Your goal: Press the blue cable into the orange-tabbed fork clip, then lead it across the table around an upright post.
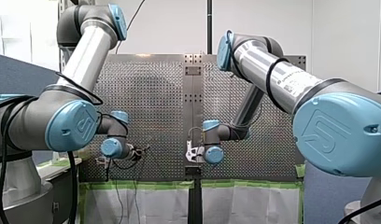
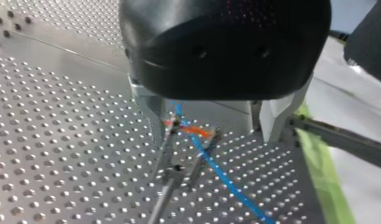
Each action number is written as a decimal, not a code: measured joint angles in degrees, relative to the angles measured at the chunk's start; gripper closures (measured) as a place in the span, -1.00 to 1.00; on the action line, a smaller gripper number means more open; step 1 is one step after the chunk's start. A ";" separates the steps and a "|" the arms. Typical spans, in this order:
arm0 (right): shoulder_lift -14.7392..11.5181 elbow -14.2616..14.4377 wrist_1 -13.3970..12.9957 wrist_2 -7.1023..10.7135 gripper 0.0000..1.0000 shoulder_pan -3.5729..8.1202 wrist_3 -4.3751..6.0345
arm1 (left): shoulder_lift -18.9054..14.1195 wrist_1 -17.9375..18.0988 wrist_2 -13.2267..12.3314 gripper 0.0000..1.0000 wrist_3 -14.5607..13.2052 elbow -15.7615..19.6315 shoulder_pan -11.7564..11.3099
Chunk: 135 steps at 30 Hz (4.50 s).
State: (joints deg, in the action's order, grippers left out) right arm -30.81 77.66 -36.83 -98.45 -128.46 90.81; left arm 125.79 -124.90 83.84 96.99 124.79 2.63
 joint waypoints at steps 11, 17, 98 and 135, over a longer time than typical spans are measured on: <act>0.00 0.00 -0.06 0.00 1.00 0.02 0.00 | 0.00 0.41 0.55 -1.00 -0.88 -0.60 0.44; 0.00 0.00 -0.14 0.01 1.00 0.07 0.09 | 0.01 0.33 0.57 -1.00 -0.82 -0.60 0.50; 0.00 0.00 -0.02 0.97 1.00 -0.39 0.44 | 5.04 -8.58 20.78 -1.00 5.27 -16.74 13.45; 0.01 -0.02 -0.01 1.23 1.00 -0.36 0.71 | 7.96 -9.35 25.22 -0.86 -1.75 -19.88 15.12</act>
State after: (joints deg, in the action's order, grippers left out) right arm -30.80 77.64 -36.84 -97.22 -128.82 91.51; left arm 133.75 -134.26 109.06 95.24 104.91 17.75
